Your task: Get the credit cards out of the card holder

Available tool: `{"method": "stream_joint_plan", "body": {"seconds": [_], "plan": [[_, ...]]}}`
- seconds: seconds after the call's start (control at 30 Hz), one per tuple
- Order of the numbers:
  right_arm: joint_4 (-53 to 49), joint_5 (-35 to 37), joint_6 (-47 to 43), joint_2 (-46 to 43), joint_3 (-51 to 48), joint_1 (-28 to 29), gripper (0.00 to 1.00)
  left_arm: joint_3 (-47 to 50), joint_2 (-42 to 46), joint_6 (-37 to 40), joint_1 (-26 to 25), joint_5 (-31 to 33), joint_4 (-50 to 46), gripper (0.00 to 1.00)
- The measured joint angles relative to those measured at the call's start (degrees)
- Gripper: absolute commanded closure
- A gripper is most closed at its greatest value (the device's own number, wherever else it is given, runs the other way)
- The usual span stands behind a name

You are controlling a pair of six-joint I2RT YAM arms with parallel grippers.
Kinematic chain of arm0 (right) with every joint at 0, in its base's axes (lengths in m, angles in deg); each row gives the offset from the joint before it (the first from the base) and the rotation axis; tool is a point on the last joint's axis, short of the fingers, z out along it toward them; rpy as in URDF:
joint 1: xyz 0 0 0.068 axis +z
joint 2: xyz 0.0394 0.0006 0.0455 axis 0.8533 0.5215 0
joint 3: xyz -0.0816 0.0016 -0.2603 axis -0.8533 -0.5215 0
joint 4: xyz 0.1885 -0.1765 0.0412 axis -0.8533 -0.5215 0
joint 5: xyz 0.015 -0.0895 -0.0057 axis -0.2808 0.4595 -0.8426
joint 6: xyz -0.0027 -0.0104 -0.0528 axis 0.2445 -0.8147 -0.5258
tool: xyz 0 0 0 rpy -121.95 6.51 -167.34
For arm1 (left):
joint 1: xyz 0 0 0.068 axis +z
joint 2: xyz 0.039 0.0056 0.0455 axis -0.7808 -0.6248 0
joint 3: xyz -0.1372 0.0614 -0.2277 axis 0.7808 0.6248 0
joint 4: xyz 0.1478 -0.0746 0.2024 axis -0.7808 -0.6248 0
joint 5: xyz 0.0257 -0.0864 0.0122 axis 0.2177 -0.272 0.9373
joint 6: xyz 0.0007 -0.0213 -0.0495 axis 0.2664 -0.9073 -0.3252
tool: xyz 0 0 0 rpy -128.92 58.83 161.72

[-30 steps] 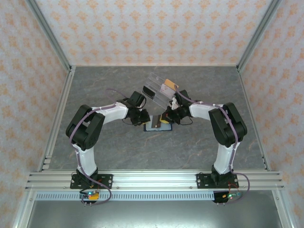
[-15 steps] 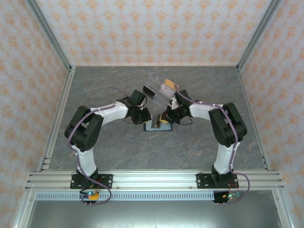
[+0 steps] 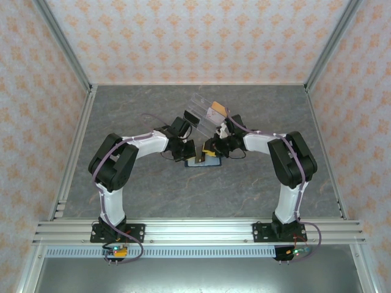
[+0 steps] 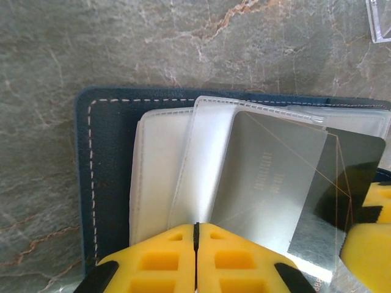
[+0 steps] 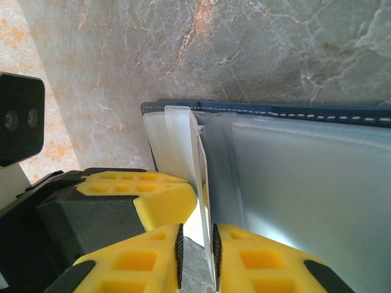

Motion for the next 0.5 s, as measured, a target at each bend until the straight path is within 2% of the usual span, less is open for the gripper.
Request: {"method": "stream_joint_plan", "body": {"seconds": [0.07,0.33,0.5], "plan": [[0.07,0.07,0.37,0.66,0.02,0.11,0.79,0.00,0.00,0.00,0.00,0.02,0.00,0.93],[-0.66,2.23,-0.15,1.31,0.02,1.01,0.95,0.00,0.00,0.00,0.00,0.07,-0.02,0.93],[-3.76,4.17,-2.93,-1.90,0.00,0.57,0.98,0.00,0.00,0.42,0.04,0.35,-0.09,0.88]]}}
